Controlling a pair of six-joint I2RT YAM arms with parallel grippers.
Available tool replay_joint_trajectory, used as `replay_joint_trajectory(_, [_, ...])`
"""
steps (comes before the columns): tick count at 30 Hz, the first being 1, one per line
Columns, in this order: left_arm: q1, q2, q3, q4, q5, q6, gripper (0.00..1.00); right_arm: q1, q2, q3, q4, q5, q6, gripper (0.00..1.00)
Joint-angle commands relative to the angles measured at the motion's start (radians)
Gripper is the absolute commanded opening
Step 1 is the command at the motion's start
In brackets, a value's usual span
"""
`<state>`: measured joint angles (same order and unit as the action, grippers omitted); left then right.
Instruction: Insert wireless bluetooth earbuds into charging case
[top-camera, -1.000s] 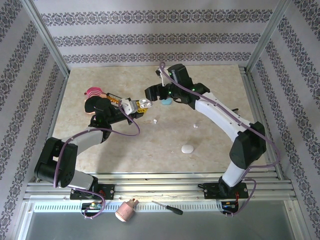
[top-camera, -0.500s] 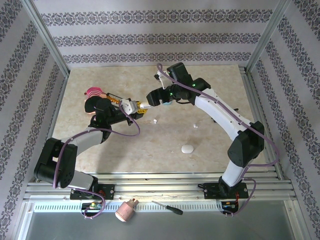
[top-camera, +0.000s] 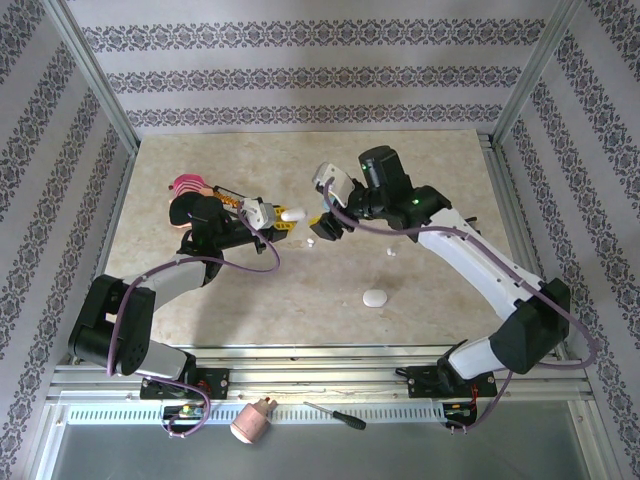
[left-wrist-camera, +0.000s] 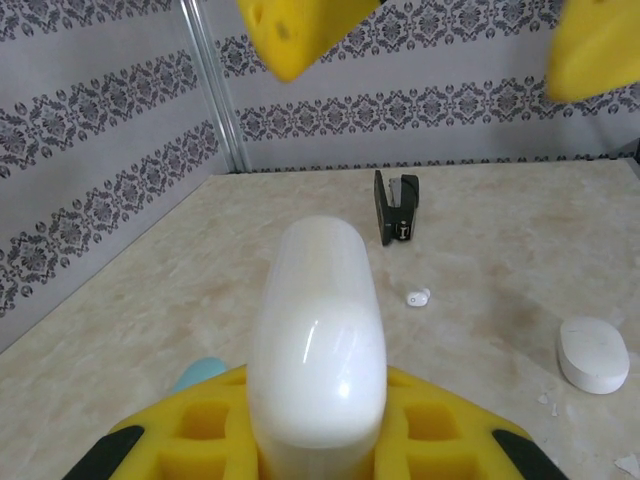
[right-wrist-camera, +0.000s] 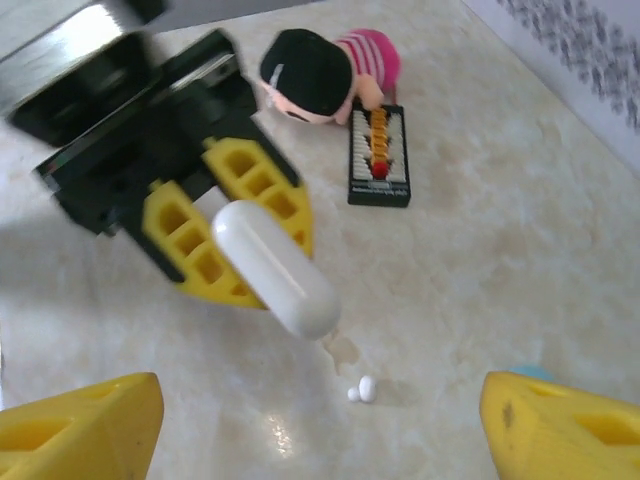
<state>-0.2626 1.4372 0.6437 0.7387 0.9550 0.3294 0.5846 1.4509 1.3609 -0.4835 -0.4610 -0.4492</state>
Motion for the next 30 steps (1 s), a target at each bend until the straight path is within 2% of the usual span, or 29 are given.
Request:
replay_joint_trajectory(1, [-0.009, -0.011, 0.021, -0.015, 0.056, 0.000, 0.03, -0.005, -0.009, -0.011, -0.034, -0.079, -0.328, 0.78])
replay_joint_trajectory(8, [-0.009, -0.008, 0.020, 0.016, 0.093, -0.043, 0.03, 0.001, 0.056, 0.066, -0.096, -0.133, -0.390, 0.66])
replay_joint_trajectory(16, [-0.009, -0.007, 0.027, 0.022, 0.102, -0.056, 0.03, 0.016, 0.149, 0.141, -0.117, -0.133, -0.418, 0.60])
replay_joint_trajectory(24, [-0.009, -0.006, 0.023, 0.045, 0.101, -0.082, 0.03, 0.020, 0.209, 0.181, -0.128, -0.158, -0.417, 0.49])
replay_joint_trajectory(30, [-0.010, -0.004, 0.023, 0.061, 0.101, -0.094, 0.03, 0.023, 0.238, 0.204, -0.160, -0.182, -0.422, 0.46])
